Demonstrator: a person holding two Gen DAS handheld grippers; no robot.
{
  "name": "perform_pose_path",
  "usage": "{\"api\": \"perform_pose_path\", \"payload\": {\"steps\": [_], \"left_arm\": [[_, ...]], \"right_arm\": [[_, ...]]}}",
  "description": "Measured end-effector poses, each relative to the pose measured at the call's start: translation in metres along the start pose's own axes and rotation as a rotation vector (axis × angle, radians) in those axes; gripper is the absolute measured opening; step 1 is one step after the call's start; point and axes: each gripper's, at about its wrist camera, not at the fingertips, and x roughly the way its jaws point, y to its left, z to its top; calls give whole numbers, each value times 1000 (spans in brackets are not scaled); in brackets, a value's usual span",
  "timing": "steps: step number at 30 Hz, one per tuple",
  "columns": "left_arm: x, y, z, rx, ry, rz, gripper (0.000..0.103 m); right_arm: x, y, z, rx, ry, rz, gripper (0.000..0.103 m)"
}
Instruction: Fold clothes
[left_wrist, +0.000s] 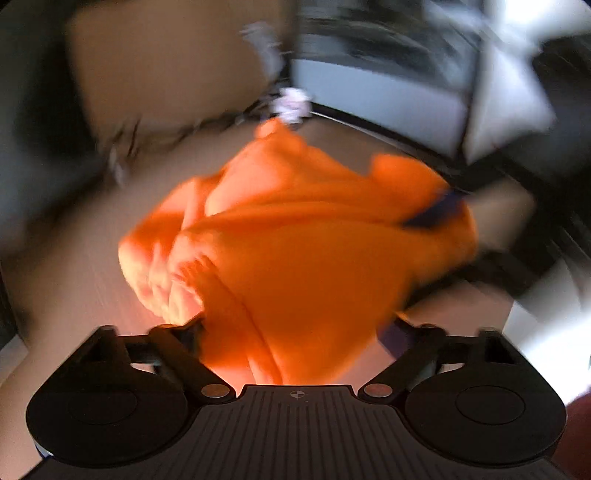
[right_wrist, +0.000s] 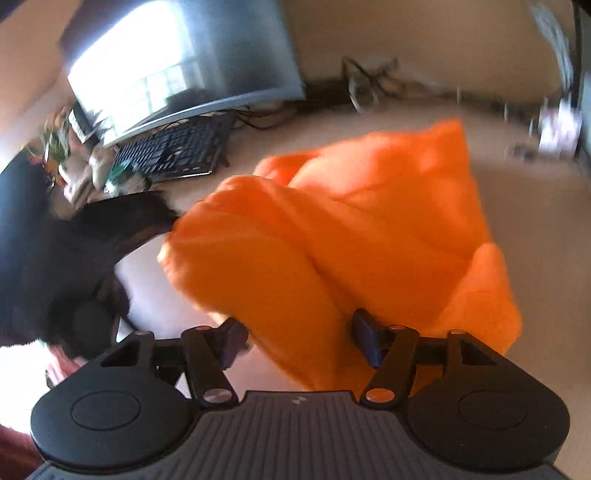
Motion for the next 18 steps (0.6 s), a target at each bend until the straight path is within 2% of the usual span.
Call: {"api": "perform_pose_path", "payload": {"steps": [1,3,5,9,14,16,18], "left_arm": [[2,8,2,-60,0,-14,87],[6,16,5,-145,19,-15,85],[12,24,8,-225,43,-49,83],[20,39,10,-404,87,-142,78],[18,44,3,-571,117,-227,73],[16,43,-3,-632,113,-249,70],[14,43,-9,-709,102,-276,67]], "right_arm": [[-16,6,-8,-70,-45,-32,87],[-37,13,-27,-217,-107,-133,89],[-48,16,-46,-357,-145,-248,89],[-16,8,-66,-543,-121,-435,89],[8,-14,-43,-475,-157,-456,89],[4,-26,-31,-403,-184,-418,89],[-6,-36,-25,-307,-174,-366,89]]}}
